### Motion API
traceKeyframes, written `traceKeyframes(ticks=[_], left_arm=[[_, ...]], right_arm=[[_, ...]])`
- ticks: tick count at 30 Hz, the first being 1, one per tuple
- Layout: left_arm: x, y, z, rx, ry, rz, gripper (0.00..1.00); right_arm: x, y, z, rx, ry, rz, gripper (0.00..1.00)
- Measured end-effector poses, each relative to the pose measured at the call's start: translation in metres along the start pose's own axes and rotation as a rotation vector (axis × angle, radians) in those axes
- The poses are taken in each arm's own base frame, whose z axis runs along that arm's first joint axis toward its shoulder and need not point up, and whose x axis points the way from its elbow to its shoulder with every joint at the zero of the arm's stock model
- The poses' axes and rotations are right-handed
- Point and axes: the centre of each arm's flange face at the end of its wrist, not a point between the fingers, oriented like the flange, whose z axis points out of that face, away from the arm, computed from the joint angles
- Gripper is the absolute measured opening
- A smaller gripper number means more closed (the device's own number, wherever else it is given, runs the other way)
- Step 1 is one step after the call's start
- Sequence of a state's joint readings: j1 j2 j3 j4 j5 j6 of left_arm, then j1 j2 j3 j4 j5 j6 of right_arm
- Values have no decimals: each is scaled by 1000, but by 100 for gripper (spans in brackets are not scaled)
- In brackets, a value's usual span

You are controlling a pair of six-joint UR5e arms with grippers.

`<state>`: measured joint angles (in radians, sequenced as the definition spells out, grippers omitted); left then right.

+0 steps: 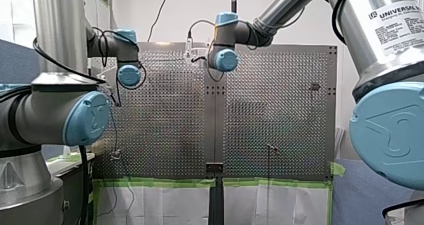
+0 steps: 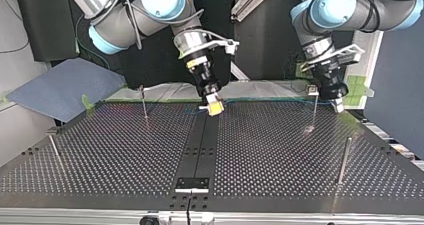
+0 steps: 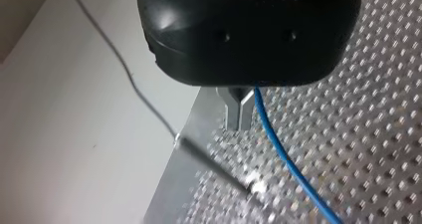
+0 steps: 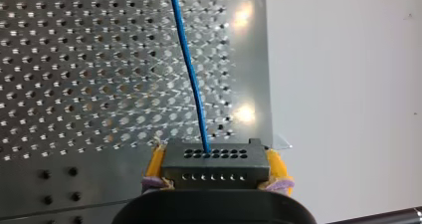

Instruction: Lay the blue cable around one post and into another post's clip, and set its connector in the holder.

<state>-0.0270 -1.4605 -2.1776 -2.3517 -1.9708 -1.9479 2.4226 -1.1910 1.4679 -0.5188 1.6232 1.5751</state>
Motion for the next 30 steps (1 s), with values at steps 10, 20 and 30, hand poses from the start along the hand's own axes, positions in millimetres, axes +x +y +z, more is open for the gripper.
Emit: traceKeyframes(ticks=[10,20,30], left_arm=[[-24,9,28,-40,-58,-38,0],[-57,-5,51,-27,-107,-83,0],[-84,-19,74,2,-140,-120,0]], right_arm=[[23,-2,15,6,29,1,0],[47,-18,29,46,54,8,0],[76,-35,41,77,98,24,0]])
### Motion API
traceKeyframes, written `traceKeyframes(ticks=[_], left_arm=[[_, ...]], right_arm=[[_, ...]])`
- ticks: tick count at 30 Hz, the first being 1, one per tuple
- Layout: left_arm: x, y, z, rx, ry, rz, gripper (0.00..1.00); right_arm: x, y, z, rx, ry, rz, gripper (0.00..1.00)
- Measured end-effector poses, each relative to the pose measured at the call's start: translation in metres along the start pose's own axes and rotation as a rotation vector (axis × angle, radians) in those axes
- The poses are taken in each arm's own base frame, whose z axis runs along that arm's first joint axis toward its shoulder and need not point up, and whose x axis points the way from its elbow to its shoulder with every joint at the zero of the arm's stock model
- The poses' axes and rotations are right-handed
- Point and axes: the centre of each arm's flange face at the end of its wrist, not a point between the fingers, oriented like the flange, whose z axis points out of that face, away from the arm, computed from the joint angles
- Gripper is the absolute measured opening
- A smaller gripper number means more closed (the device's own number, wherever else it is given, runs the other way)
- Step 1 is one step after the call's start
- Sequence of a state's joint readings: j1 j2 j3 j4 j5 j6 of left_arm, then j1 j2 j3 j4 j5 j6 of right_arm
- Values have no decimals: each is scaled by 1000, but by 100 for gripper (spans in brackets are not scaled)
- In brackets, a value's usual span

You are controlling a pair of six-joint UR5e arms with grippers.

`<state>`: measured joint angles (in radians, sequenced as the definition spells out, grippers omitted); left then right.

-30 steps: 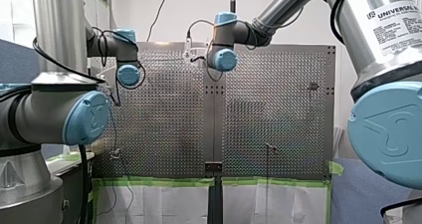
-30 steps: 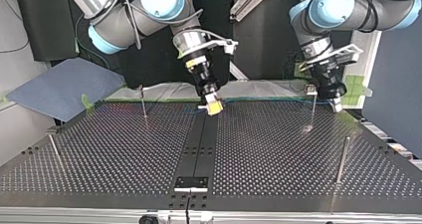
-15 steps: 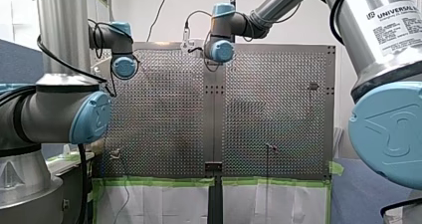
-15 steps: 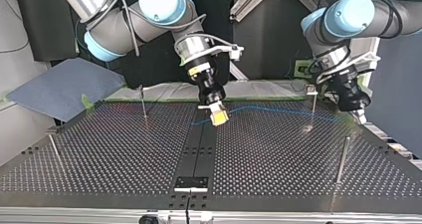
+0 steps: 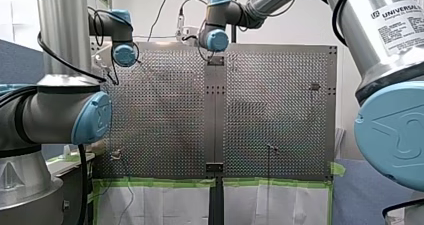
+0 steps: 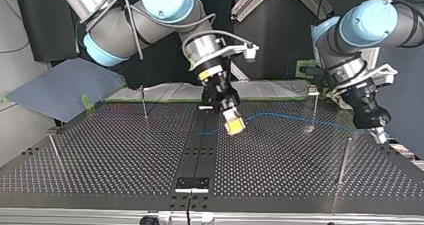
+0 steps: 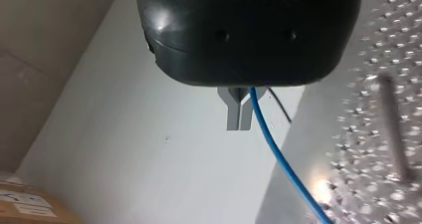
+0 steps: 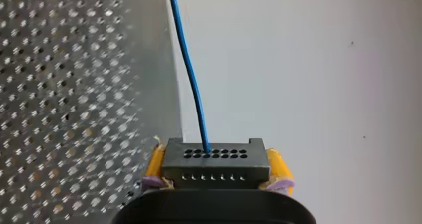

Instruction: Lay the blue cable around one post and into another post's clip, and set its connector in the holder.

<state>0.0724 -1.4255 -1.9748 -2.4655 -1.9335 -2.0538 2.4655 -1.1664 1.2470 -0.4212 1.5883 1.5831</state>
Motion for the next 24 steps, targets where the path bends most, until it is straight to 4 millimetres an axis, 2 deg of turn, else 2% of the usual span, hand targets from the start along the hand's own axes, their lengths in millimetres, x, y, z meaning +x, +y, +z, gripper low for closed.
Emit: traceKeyframes(ticks=[6,12,17,24], left_arm=[[-9,-5,17,7,-20,-23,0],[-6,1,40,-10,-22,-11,0],[-2,14,58,-13,-18,5,0],[-7,30,72,-4,-13,21,0]], right_arm=[[-6,-8,9,10,-20,2,0],[-18,-16,20,19,-35,7,0],[-15,-18,29,21,-24,13,0],[-14,-19,33,20,-26,13,0]])
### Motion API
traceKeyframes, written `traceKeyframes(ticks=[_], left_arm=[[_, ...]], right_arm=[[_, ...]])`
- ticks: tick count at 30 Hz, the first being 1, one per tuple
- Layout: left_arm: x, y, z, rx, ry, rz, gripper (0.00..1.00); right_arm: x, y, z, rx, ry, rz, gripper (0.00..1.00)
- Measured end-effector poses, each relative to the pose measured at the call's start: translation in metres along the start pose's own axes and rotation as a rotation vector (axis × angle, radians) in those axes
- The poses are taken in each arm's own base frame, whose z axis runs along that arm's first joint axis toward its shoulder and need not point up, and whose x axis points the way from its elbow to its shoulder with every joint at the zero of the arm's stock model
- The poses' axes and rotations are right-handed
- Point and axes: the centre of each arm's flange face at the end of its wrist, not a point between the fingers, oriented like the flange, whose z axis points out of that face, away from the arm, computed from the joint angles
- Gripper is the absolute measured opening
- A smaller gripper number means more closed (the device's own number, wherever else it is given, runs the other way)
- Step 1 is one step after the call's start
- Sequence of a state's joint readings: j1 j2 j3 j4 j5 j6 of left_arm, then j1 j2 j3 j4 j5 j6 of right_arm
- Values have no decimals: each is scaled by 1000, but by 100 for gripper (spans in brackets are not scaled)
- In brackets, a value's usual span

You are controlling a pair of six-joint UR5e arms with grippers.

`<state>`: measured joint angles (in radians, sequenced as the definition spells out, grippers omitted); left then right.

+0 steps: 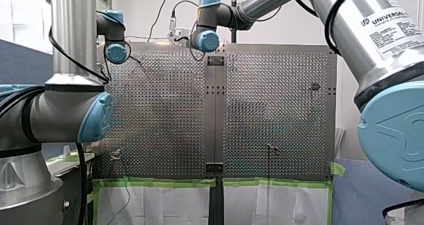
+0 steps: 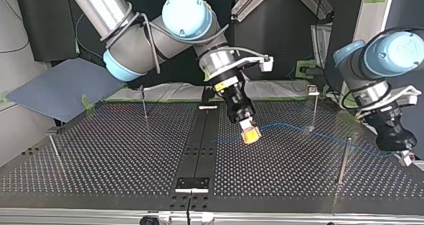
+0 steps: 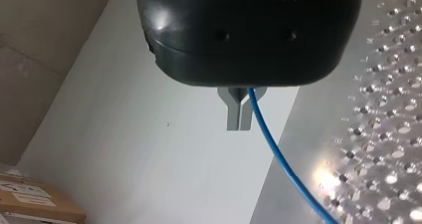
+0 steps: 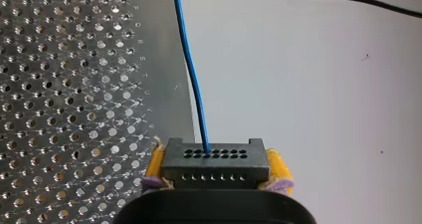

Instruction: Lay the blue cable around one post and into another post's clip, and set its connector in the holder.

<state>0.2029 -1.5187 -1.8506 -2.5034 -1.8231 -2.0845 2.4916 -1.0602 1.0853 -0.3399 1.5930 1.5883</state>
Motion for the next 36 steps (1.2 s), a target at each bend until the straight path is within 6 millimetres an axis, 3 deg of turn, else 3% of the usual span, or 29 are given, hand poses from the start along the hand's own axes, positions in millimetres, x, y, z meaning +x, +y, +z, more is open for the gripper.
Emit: traceKeyframes(ticks=[4,12,24,36], left_arm=[[5,8,9,6,15,-9,0],[38,20,16,35,94,-4,0],[45,32,25,45,98,-30,0],[93,47,24,76,190,-20,0]], right_arm=[[-3,1,5,-6,6,1,0],[-23,2,15,-12,-4,1,0],[-62,5,26,-17,-46,-1,0],[-69,32,32,-51,-44,-11,0]])
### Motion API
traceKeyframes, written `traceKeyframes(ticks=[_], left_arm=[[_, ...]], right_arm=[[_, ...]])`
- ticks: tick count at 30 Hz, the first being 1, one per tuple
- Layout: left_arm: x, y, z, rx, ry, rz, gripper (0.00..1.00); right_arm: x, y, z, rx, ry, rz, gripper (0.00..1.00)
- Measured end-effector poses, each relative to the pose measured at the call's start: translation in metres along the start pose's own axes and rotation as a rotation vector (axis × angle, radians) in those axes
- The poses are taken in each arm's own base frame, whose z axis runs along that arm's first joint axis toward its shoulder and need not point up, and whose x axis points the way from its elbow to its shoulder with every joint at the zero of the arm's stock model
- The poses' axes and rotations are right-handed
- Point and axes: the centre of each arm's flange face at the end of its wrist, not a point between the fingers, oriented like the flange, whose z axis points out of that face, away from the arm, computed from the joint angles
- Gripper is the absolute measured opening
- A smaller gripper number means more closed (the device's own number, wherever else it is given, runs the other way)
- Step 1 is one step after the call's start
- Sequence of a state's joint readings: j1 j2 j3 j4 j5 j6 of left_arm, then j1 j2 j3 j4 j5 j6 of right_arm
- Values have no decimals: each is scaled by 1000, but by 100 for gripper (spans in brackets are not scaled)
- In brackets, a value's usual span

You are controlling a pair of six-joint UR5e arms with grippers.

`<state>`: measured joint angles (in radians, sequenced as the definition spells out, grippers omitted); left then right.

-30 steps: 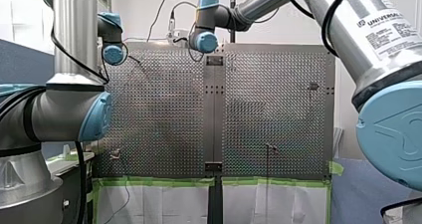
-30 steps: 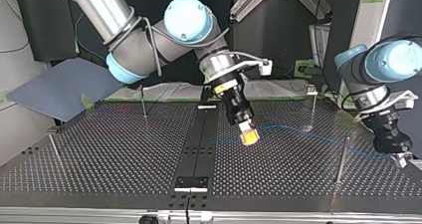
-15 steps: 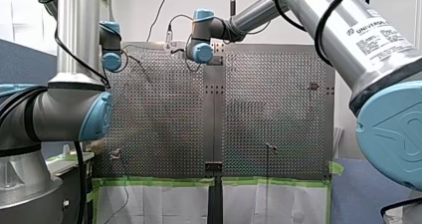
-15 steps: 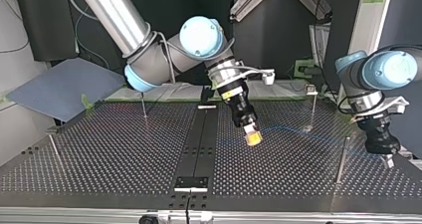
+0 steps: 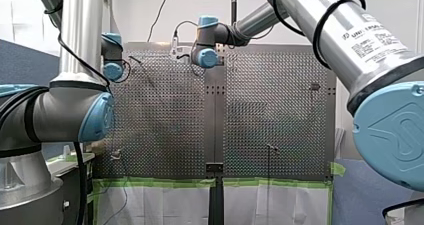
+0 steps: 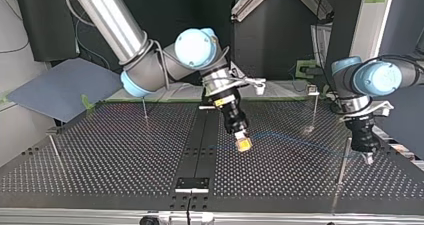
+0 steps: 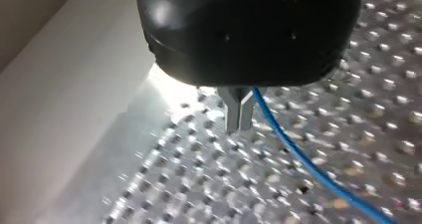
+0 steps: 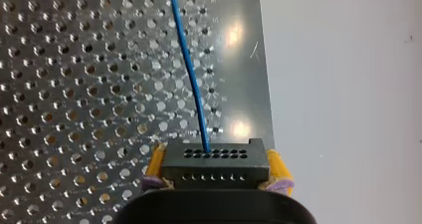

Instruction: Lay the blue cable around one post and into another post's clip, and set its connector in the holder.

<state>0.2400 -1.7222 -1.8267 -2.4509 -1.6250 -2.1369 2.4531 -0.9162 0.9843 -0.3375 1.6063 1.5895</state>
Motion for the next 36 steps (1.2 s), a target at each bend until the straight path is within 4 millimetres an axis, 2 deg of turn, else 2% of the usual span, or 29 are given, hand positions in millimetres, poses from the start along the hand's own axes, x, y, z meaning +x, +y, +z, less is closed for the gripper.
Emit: traceKeyframes(ticks=[10,24,28,32,36], left_arm=[[7,3,1,-3,9,0,0],[12,0,-2,-2,22,-1,0],[24,2,-2,4,48,0,0],[34,4,-2,14,67,1,0],[34,2,1,24,66,-1,0]], right_arm=[[-8,9,3,-13,-8,-4,0],[-55,34,-4,-85,-142,-17,0],[-68,40,-6,-105,-173,-22,0],[-73,47,-5,-119,-173,-20,0],[-74,57,-1,-132,-155,-12,0]])
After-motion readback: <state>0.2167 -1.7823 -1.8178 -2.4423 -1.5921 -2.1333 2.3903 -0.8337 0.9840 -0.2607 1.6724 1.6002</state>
